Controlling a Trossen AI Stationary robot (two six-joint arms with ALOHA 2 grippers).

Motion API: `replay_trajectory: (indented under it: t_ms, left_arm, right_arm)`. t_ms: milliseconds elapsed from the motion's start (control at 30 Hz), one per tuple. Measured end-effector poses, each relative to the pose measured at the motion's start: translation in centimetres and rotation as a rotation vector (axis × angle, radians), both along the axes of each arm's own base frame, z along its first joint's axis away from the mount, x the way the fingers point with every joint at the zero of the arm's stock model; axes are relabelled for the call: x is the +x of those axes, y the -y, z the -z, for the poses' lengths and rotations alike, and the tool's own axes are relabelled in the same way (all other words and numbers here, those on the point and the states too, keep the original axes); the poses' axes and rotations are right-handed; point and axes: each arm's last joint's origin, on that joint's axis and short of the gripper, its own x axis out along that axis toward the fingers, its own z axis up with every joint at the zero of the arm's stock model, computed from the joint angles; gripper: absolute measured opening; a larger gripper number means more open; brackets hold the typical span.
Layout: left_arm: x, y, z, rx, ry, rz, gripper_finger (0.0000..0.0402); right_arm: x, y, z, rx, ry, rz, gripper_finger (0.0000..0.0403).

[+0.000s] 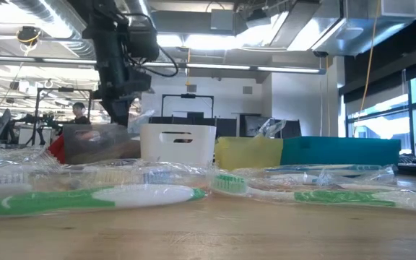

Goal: Pick & Place Toothbrushes
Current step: Put the orange toothbrush into the black bin

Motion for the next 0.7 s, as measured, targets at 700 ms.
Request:
replay_trajectory:
  t_ms: [700]
  left_arm:
    - [0.5,-0.5,1.4,-0.027,-0.043,-0.004,0.0083]
  right_arm:
    - [0.0,0.0,0.0,-0.002,-0.003,0.000,0.0231]
